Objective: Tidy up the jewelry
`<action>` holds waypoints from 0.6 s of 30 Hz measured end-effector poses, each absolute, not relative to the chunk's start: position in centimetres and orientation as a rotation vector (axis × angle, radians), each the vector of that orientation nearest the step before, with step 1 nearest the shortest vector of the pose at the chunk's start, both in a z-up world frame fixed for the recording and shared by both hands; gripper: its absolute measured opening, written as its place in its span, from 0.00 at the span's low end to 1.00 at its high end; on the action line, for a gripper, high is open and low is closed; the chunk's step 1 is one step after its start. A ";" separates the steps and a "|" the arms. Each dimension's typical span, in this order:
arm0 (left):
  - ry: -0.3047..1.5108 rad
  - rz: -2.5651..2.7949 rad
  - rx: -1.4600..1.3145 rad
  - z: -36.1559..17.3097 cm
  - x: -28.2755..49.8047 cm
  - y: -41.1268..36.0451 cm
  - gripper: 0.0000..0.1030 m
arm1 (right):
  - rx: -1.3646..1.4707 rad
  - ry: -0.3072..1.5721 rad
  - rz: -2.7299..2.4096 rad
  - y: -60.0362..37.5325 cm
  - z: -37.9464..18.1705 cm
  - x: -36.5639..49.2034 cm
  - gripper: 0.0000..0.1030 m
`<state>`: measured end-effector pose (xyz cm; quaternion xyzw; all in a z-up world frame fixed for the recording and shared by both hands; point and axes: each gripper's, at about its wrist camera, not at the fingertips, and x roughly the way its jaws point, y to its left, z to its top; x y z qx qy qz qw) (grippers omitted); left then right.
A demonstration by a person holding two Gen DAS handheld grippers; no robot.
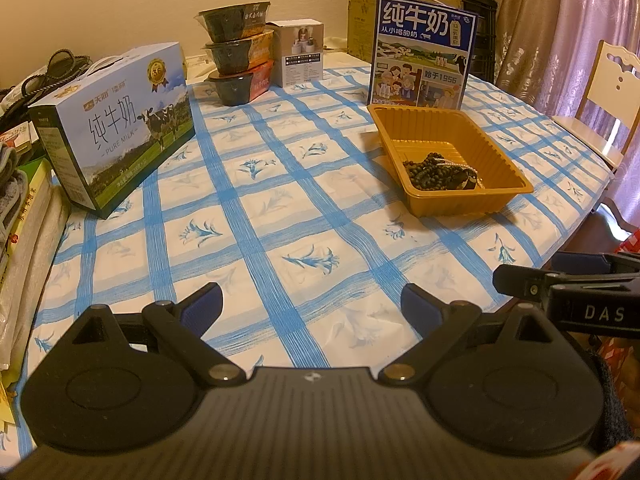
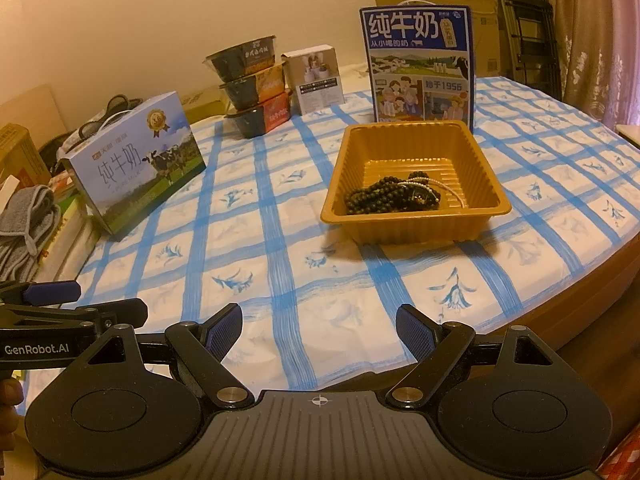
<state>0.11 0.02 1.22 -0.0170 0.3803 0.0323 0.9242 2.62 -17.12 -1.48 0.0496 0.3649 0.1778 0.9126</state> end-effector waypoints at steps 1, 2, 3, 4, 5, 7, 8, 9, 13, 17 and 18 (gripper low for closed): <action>0.781 0.066 -0.035 1.2 0.1 0.0 0.92 | 0.102 0.752 0.367 -17.0 -1.4 2.6 0.81; 0.781 0.067 -0.035 1.2 0.1 0.0 0.92 | 0.102 0.751 0.367 -17.1 -1.4 2.7 0.81; 0.781 0.067 -0.035 1.2 0.1 0.0 0.92 | 0.103 0.751 0.366 -17.0 -1.4 2.6 0.81; 0.780 0.066 -0.034 1.2 0.1 0.0 0.92 | 0.103 0.751 0.367 -17.0 -1.4 2.6 0.81; 0.780 0.066 -0.034 1.2 0.1 0.0 0.92 | 0.103 0.750 0.367 -17.1 -1.4 2.7 0.81; 0.780 0.066 -0.034 1.3 0.1 0.0 0.92 | 0.103 0.750 0.366 -17.1 -1.4 2.6 0.81; 0.780 0.067 -0.034 1.3 0.1 0.0 0.92 | 0.103 0.750 0.367 -17.1 -1.4 2.6 0.81; 0.780 0.067 -0.034 1.3 0.1 0.0 0.92 | 0.103 0.750 0.367 -17.1 -1.4 2.6 0.81; 0.780 0.068 -0.034 1.3 0.2 -0.1 0.92 | 0.103 0.750 0.367 -17.1 -1.4 2.7 0.81; 0.780 0.068 -0.033 1.3 0.1 -0.1 0.92 | 0.103 0.750 0.367 -17.1 -1.4 2.7 0.81; 0.780 0.067 -0.034 1.3 0.1 -0.1 0.92 | 0.103 0.750 0.367 -17.1 -1.4 2.6 0.81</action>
